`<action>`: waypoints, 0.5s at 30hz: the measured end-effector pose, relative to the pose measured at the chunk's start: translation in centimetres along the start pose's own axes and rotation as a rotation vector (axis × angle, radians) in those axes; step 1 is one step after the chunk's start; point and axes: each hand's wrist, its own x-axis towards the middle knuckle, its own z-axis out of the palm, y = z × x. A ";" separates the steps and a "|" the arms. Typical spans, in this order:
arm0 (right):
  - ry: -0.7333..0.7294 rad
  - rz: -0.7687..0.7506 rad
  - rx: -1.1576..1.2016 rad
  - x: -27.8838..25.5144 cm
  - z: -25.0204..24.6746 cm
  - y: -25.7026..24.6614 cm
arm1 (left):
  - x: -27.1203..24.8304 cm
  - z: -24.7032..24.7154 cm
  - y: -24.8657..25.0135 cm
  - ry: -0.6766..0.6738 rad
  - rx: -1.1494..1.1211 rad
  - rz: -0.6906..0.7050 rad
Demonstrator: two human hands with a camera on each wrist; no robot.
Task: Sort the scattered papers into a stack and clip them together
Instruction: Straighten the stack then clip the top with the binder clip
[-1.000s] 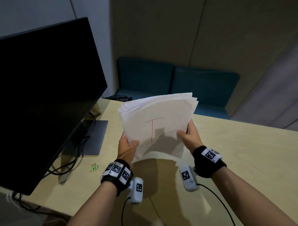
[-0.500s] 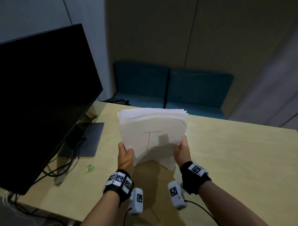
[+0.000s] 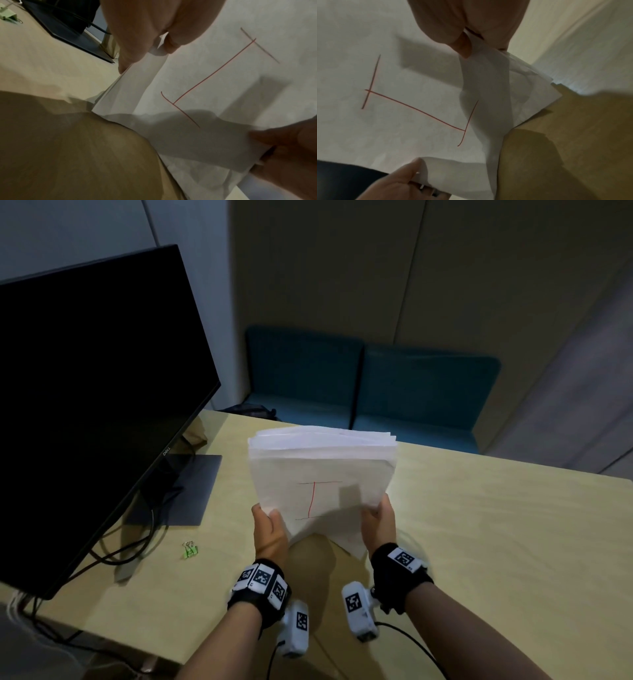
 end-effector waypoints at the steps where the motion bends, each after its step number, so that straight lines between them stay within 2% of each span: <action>1: 0.003 0.001 0.000 0.1 0.1 0.0 | 0.0 0.1 0.0 0.010 0.008 0.011; 6: -0.041 -0.093 -0.010 0.6 -0.8 -0.3 | 0.6 0.1 -0.9 0.042 -0.013 0.054; 8: -0.093 -0.045 -0.024 0.5 -1.3 0.0 | 0.6 -0.3 -1.4 0.000 0.026 0.040; 12: -0.165 0.036 -0.056 0.3 -1.6 1.6 | 0.7 -0.7 -2.2 -0.100 0.161 -0.054; 15: -0.130 0.029 -0.115 0.2 -1.5 1.5 | 1.3 -1.0 -2.5 -0.124 0.278 -0.139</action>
